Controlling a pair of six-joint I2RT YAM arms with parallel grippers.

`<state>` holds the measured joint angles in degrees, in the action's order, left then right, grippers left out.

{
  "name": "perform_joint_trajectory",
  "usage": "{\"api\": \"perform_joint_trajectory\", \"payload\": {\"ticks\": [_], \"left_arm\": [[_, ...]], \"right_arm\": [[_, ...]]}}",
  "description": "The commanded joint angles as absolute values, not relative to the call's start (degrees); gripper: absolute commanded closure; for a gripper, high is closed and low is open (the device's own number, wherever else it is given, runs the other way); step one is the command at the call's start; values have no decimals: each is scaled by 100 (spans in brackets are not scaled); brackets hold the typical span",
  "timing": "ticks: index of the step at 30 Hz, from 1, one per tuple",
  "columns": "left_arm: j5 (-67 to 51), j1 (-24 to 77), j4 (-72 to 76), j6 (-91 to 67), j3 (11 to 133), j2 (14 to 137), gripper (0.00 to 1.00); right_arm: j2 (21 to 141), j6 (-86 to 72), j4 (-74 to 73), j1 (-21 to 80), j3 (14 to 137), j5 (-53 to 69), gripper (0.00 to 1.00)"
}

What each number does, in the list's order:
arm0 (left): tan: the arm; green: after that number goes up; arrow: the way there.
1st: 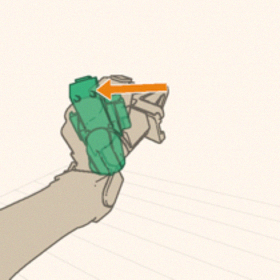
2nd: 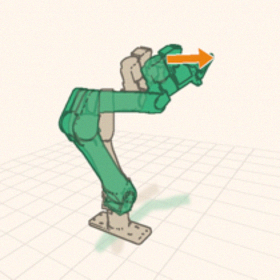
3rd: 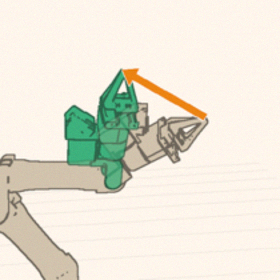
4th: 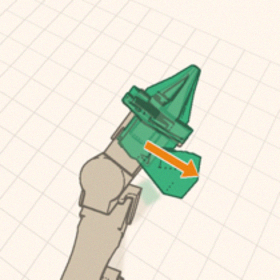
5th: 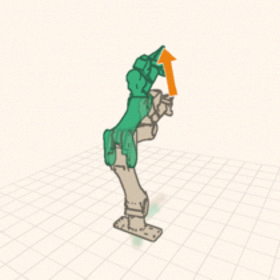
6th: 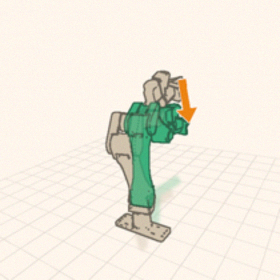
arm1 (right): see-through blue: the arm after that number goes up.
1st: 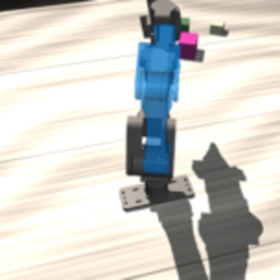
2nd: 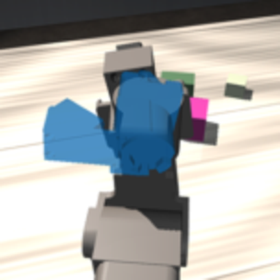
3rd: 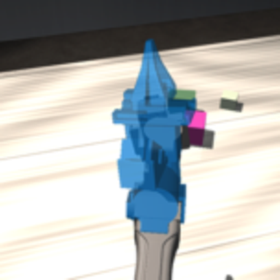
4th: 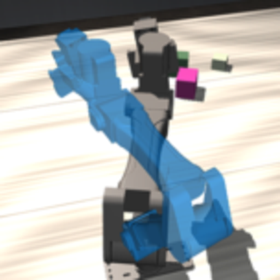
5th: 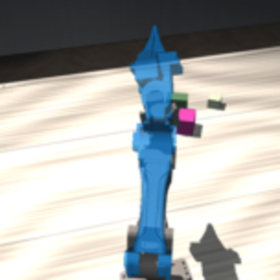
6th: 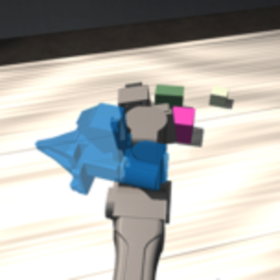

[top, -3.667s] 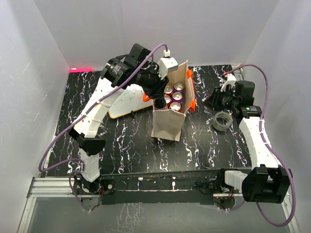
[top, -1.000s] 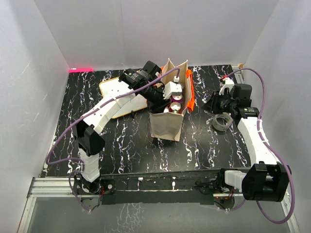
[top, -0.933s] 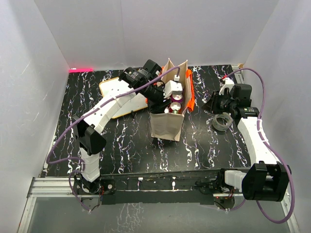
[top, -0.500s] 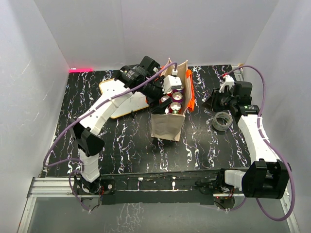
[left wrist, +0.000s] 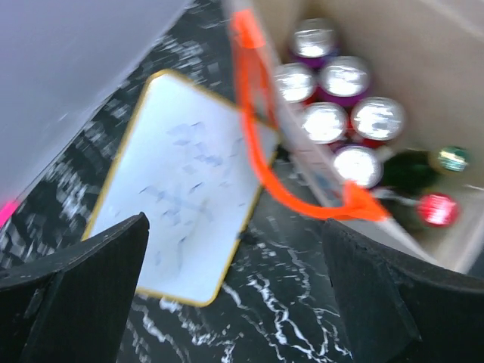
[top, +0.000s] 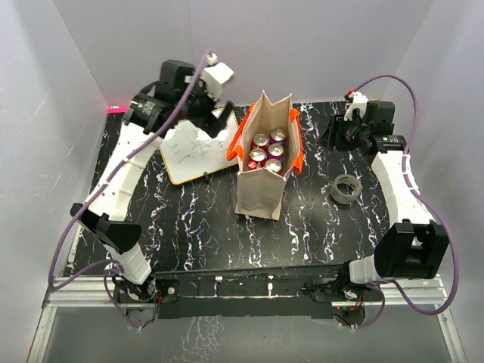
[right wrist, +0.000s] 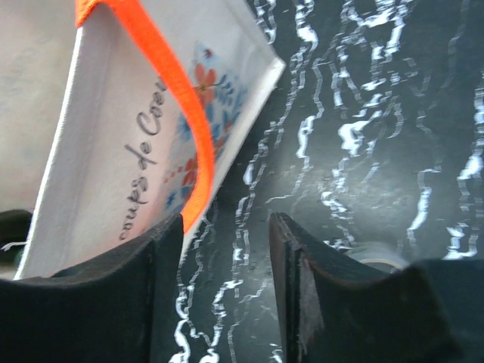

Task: Place the beverage into the canvas bag
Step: Place the drink in the canvas bag, then reset both arms

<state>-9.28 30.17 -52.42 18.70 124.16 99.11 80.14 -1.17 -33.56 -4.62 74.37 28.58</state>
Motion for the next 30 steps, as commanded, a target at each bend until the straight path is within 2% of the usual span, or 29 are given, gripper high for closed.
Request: {"api": "perform_joint_trajectory", "payload": {"ticks": [1, 3, 5, 6, 12, 17, 21, 27, 30], "left_arm": [[367, 2233, -4854, 1212, 12057, 9594, 3], [885, 1923, -4717, 1092, 11812, 9526, 3], [1254, 1668, -4562, 1014, 11549, 9410, 3], [1343, 1571, -4471, 989, 11358, 9308, 3], [1383, 1366, -2777, 1166, 9144, 7896, 3], [1680, 1328, -2809, 957, 8810, 7290, 3], [1560, 1192, -2748, 736, 8502, 6743, 3], [1224, 1078, -2448, 887, 7973, 5777, 3], [1381, 997, -2295, 716, 7667, 5610, 3]], "right_arm": [[7993, 101, -3477, -504, 7931, 1986, 41], [7989, 82, -3486, -502, 8008, 1679, 31], [8008, 83, -3519, -501, 8116, 1385, 7], [8033, 114, -3584, -501, 8201, 1304, 2], [8297, 344, -4339, -504, 9102, 834, 1], [8072, 643, -4611, -506, 9480, 694, 1], [7363, 457, -3991, -503, 8891, 580, 1], [5642, 346, -2556, -501, 7227, 863, 1], [5261, 365, -2227, -508, 6854, 423, 1]]}}
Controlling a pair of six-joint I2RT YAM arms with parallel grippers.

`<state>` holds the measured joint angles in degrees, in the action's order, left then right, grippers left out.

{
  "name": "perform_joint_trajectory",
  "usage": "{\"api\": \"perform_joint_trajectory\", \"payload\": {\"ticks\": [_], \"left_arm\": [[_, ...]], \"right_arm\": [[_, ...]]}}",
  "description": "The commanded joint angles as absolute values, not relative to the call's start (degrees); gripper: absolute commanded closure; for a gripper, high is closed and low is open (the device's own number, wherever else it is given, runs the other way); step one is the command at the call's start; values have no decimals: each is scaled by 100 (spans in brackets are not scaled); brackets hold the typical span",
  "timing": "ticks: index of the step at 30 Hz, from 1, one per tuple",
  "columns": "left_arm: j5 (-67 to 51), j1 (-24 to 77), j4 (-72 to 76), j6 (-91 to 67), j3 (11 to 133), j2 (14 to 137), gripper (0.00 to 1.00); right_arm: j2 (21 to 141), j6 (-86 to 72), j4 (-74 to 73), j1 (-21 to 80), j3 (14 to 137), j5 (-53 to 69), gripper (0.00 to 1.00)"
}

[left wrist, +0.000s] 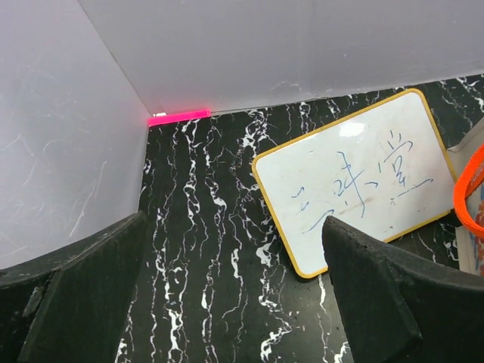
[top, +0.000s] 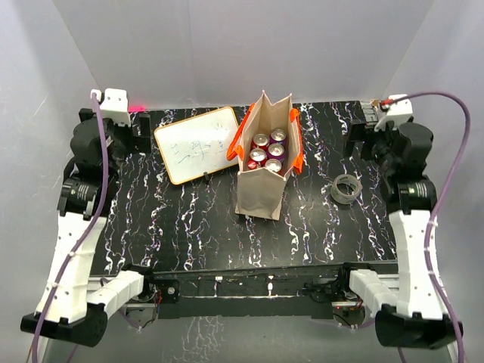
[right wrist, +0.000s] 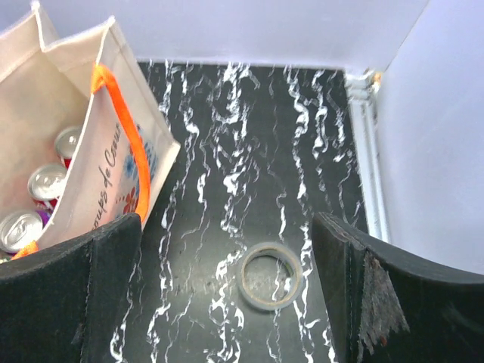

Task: Place the beverage into the canvas bag
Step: Reset both arms

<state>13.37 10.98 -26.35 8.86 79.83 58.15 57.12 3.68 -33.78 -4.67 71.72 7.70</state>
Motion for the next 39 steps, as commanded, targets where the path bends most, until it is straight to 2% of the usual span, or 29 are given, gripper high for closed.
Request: {"api": "perform_joint_trajectory", "payload": {"ticks": [1, 7, 12, 18, 24, 27, 39], "left_arm": [[1437, 939, -2257, 592, 7572, 5590, 3], [1417, 826, -1775, 299, 6898, 5375, 3], [1101, 595, -1402, -22, 6421, 4993, 3], [708, 141, -1476, 155, 6182, 4924, 3], [399, -63, -2025, 88, 6532, 4874, 3], [621, -88, -1987, 107, 6525, 4891, 3], [618, -132, -2161, 109, 6535, 4826, 3]], "right_arm": [[5253, 386, -2223, -503, 6844, 287, 1], [5405, 499, -2122, -502, 6791, 25, 1], [5536, 537, -2068, -701, 6614, 468, 1], [5160, 972, -1996, -753, 6229, 696, 1], [5140, 1084, -2397, -932, 6376, 1114, 1], [5049, 1072, -2569, -958, 6448, 1326, 1], [4895, 1049, -2636, -1059, 6220, 1308, 1]]}}
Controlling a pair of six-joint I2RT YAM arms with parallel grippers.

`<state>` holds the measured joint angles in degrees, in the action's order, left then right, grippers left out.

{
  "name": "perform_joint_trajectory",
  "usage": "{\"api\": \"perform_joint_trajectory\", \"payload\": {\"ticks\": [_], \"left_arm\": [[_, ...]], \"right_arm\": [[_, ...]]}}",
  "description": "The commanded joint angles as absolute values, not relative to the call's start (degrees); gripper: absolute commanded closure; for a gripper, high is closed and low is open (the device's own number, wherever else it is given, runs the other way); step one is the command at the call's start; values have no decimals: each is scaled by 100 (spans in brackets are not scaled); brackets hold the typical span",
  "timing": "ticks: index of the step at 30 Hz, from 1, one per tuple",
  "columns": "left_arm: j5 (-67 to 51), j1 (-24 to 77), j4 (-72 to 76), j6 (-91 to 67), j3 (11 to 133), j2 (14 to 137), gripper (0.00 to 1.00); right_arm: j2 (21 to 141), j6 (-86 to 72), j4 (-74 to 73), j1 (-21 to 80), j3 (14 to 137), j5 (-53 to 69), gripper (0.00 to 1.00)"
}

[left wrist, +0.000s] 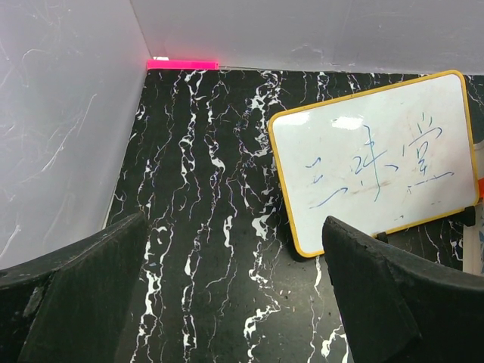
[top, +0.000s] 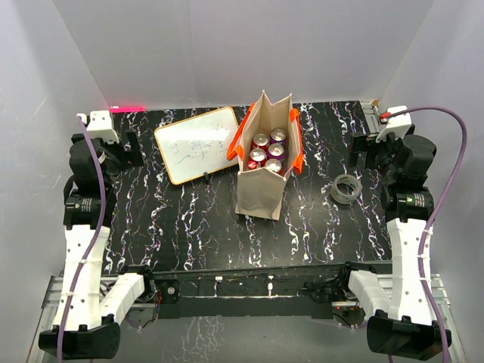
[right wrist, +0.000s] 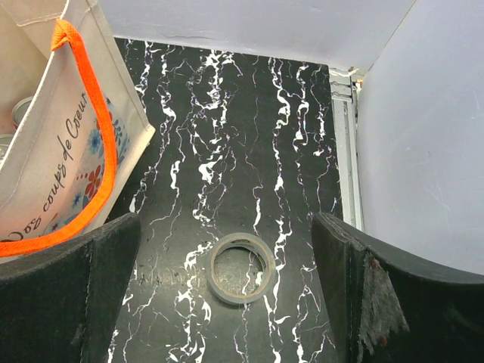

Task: Place the beverage into the canvas bag
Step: Reset both arms

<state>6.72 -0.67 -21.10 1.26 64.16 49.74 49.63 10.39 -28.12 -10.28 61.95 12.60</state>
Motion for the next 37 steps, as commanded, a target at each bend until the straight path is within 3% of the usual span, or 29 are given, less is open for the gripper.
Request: {"api": "perform_joint_trajectory", "payload": {"ticks": [1, 37], "left_arm": [[599, -143, -2182, 126, 6548, 4817, 3], [541, -202, -2276, 259, 6613, 4775, 4]], "right_arm": [[4884, 1053, -2637, -1055, 6208, 1309, 1], [4763, 1061, -2804, -1055, 6306, 1217, 1]]}}
